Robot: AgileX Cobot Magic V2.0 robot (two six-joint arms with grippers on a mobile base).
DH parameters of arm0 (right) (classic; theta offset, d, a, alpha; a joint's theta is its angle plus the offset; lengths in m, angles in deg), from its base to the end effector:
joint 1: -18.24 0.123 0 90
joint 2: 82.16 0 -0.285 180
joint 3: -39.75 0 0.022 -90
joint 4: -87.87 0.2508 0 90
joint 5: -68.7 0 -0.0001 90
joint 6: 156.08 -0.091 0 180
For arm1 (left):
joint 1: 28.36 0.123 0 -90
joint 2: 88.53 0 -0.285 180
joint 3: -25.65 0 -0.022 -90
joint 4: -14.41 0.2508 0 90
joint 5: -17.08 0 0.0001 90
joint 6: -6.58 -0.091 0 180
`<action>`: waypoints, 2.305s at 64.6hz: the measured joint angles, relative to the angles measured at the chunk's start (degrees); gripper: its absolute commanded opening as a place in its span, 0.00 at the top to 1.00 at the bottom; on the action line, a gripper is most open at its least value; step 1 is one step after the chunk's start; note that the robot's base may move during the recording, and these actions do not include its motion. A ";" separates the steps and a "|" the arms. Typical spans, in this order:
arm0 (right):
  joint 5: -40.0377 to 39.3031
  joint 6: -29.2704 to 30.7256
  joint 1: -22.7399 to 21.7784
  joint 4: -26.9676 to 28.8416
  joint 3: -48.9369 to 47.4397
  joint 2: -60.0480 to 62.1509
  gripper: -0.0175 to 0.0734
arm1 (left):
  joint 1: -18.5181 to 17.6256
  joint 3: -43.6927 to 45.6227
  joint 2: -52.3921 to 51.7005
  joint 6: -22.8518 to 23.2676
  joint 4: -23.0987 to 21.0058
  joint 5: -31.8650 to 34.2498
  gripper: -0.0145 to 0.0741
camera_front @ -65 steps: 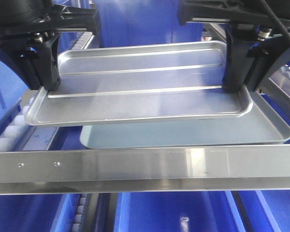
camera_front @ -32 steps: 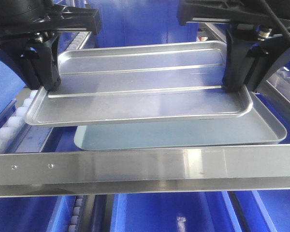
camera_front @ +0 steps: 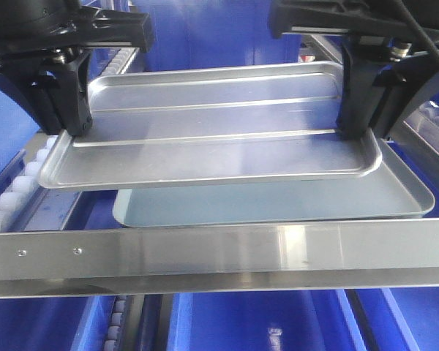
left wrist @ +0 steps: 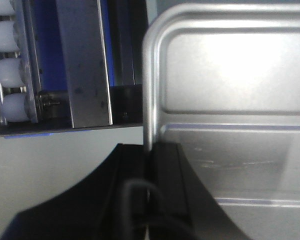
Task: Grab silver tray and stack on right shelf
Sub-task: 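Lower the held tray into the larger tray with both grippers, then open both grippers and lift them off the stacked trays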
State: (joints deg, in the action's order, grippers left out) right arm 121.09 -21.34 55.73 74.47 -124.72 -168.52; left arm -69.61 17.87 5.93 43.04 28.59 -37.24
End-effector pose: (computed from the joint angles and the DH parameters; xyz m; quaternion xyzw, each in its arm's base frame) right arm 0.2257 0.1521 0.2972 0.0169 0.9693 0.0666 0.2359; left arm 0.2439 -0.1898 0.2941 0.0907 0.9687 -0.0386 0.2277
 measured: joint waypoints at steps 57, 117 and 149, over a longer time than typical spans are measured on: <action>3.20 14.02 -14.62 0.39 -11.60 -6.62 0.74 | 0.98 17.04 14.81 -1.04 0.59 5.63 0.94; -3.51 16.03 -17.81 -0.17 -15.81 -20.69 0.15 | 4.55 19.41 25.22 -2.68 -4.01 9.33 0.37; 0.94 16.09 -17.81 -0.76 -16.44 -13.30 0.64 | 1.84 22.40 17.32 -6.62 -0.19 -0.43 0.70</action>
State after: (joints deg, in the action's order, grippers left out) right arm 122.03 -5.25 37.91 73.72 -141.16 -181.83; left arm -67.77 40.27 23.25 36.42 28.40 -37.67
